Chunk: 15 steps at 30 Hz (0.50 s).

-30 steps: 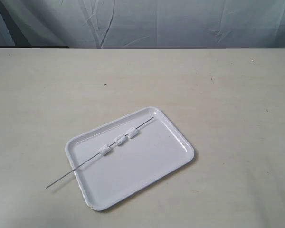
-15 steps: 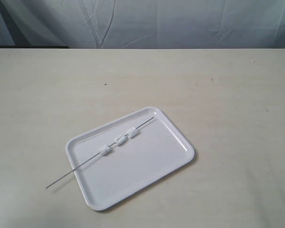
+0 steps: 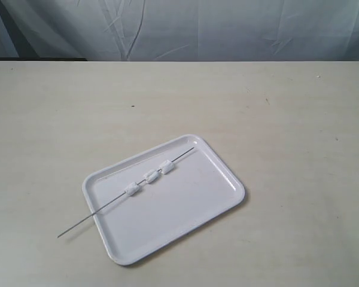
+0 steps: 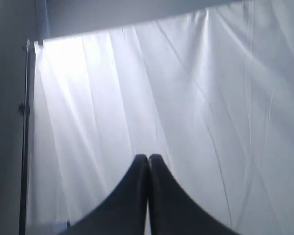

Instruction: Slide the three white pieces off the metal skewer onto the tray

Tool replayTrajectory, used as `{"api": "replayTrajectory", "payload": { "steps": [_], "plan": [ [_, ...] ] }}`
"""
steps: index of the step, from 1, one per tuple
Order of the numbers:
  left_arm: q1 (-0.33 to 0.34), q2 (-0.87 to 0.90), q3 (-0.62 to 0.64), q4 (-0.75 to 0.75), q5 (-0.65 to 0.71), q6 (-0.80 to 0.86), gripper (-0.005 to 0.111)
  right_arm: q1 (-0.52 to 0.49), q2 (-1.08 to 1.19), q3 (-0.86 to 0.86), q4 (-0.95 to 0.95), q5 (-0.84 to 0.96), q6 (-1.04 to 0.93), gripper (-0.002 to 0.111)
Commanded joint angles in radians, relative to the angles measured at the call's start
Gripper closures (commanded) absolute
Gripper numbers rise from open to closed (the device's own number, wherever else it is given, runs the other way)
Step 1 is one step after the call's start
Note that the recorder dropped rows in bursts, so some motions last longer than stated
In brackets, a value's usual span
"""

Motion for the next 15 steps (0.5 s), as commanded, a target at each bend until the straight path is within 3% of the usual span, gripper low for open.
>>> {"api": "replayTrajectory", "payload": {
  "steps": [1, 15],
  "plan": [
    [0.002, -0.005, 0.001, 0.004, -0.217, -0.003, 0.107, 0.003, -0.004, 0.002, 0.004, -0.196, -0.004, 0.061],
    [0.002, -0.005, 0.001, -0.005, -0.275, -0.003, 0.107, 0.003, -0.004, 0.002, 0.009, -0.461, -0.004, 0.061]
  ]
}}
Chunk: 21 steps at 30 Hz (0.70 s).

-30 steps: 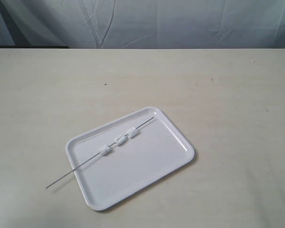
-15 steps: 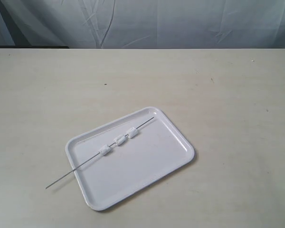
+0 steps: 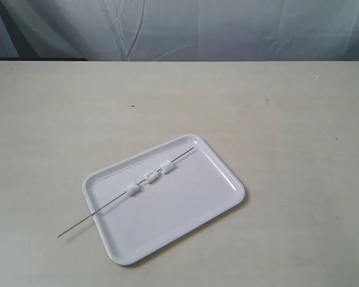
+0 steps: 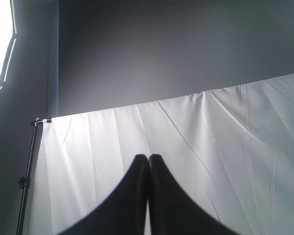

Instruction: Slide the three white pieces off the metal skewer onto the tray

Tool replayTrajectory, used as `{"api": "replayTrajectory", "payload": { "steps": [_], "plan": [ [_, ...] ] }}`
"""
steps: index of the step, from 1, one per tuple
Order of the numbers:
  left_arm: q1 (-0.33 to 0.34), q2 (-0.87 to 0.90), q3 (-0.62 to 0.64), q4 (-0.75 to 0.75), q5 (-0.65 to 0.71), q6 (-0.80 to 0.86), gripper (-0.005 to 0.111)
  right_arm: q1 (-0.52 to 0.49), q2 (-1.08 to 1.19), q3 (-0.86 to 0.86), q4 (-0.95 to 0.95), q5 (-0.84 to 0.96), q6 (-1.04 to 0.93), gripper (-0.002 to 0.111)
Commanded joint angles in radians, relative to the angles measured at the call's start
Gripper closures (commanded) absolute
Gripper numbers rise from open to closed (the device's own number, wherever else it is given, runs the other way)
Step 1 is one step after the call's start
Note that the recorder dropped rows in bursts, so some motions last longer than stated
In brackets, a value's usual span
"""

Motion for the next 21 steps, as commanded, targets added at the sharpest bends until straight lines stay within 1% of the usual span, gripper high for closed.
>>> {"api": "replayTrajectory", "payload": {
  "steps": [1, 4, 8, 11, 13, 16, 19, 21],
  "plan": [
    [0.002, -0.003, 0.001, -0.005, -0.011, -0.003, 0.107, 0.003, -0.001, 0.002, 0.003, -0.056, -0.004, 0.061],
    [0.002, -0.003, 0.001, 0.004, 0.014, -0.003, 0.107, 0.003, -0.001, 0.002, 0.003, -0.026, 0.004, 0.061],
    [0.002, -0.003, 0.001, 0.006, 0.043, -0.003, 0.107, 0.003, -0.001, 0.002, 0.003, -0.007, 0.081, 0.061],
    [0.002, -0.003, 0.001, 0.022, 0.033, -0.038, 0.107, 0.003, -0.001, 0.002, 0.003, 0.01, 0.127, 0.061],
    [0.002, -0.003, -0.019, 0.026, 0.045, -0.053, 0.107, 0.003, -0.001, -0.057, 0.003, 0.085, 0.127, 0.061],
    [0.002, 0.013, -0.112, 0.029, 0.094, -0.053, 0.107, 0.003, 0.017, -0.183, 0.0, 0.213, 0.168, 0.061],
    [0.002, 0.11, -0.272, 0.053, 0.178, -0.051, 0.107, 0.003, 0.11, -0.366, 0.06, 0.377, 0.243, 0.061],
    [0.002, 0.208, -0.397, 0.117, 0.208, -0.051, 0.107, 0.019, 0.193, -0.488, 0.1, 0.461, 0.251, 0.061]
  ]
}}
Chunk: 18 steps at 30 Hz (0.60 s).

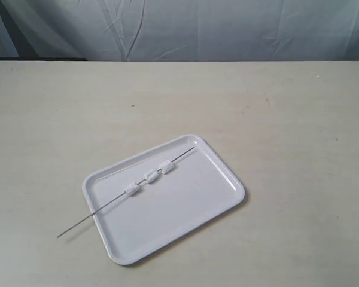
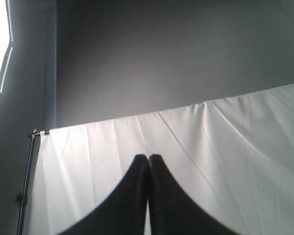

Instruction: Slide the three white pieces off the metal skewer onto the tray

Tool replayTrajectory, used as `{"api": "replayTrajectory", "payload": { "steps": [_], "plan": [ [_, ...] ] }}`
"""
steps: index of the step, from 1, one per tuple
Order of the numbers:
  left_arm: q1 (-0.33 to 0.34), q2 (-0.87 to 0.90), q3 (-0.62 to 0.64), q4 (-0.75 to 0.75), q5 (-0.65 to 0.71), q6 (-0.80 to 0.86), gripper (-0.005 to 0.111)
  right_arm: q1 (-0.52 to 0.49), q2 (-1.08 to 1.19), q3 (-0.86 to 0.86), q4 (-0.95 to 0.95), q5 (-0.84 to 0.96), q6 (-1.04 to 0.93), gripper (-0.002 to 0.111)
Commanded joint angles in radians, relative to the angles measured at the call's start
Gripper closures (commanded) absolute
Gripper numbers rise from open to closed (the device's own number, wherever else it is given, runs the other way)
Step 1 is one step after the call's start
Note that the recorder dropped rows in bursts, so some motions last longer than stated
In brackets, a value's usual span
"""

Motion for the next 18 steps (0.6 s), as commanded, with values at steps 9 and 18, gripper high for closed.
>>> {"api": "replayTrajectory", "payload": {
  "steps": [9, 18],
  "plan": [
    [-0.071, 0.633, -0.615, 0.615, 0.535, -0.47, 0.107, 0.129, 0.668, -0.778, 0.231, 0.701, 0.048, 0.061],
    [-0.254, 0.952, -0.59, 0.109, 1.134, -0.396, 0.107, 0.151, 1.175, -1.036, 0.585, 1.242, -0.122, 0.061]
  ]
}}
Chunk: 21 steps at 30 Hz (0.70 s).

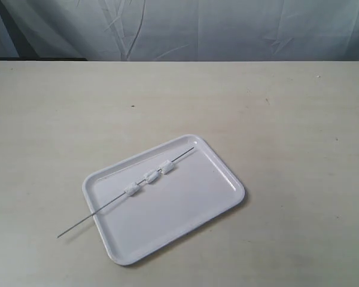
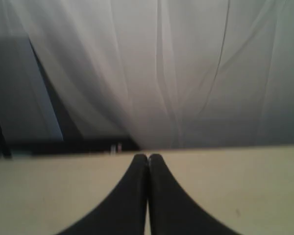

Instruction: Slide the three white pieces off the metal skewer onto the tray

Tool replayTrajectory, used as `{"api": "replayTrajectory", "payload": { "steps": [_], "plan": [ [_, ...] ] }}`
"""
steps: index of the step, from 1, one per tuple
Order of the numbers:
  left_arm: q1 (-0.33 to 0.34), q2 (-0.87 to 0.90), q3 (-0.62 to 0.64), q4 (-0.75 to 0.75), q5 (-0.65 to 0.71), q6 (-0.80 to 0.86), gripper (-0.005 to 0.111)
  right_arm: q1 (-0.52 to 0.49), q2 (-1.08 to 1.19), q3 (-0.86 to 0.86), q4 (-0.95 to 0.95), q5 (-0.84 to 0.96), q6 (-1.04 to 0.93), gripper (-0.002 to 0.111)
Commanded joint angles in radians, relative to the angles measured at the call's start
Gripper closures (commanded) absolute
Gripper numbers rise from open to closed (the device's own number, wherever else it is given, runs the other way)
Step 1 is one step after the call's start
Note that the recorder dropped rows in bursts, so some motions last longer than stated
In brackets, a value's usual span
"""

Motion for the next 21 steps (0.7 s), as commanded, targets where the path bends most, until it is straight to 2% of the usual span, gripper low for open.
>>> {"api": "replayTrajectory", "payload": {
  "steps": [1, 3, 5, 6, 8, 14, 16, 17, 19, 21],
  "plan": [
    [-0.081, 0.15, 0.027, -0.552, 0.197, 0.367, 0.107, 0.004, 0.229, -0.047, 0.182, 0.181, -0.118, 0.061],
    [-0.105, 0.238, 0.029, -0.88, 0.285, 0.721, 0.107, 0.004, 0.304, -0.047, 0.229, 0.215, -0.154, 0.061],
    [-0.118, 0.322, 0.029, -1.106, 0.413, 1.082, 0.107, 0.012, 0.366, -0.047, 0.239, 0.243, -0.197, 0.061],
    [-0.119, 0.369, 0.029, -1.175, 0.481, 1.231, 0.107, 0.013, 0.395, -0.047, 0.232, 0.256, -0.214, 0.061],
    [-0.122, 0.449, 0.029, -1.224, 0.547, 1.383, 0.107, 0.013, 0.447, -0.047, 0.232, 0.29, -0.251, 0.061],
    [-0.122, 0.635, 0.029, -1.095, 0.541, 1.405, 0.105, 0.013, 0.538, -0.047, 0.232, 0.385, -0.377, 0.061],
    [-0.122, 0.689, 0.029, -1.101, 0.541, 1.422, 0.093, 0.013, 0.553, -0.045, 0.233, 0.383, -0.402, 0.061],
    [-0.122, 0.72, 0.029, -1.087, 0.55, 1.433, 0.08, 0.013, 0.566, -0.042, 0.235, 0.381, -0.402, 0.061],
    [-0.122, 0.745, 0.029, -1.063, 0.555, 1.44, 0.065, 0.013, 0.581, -0.041, 0.233, 0.398, -0.419, 0.061],
    [-0.122, 0.748, 0.029, -1.058, 0.564, 1.44, 0.066, 0.023, 0.587, -0.017, 0.232, 0.39, -0.441, 0.061]
  ]
}}
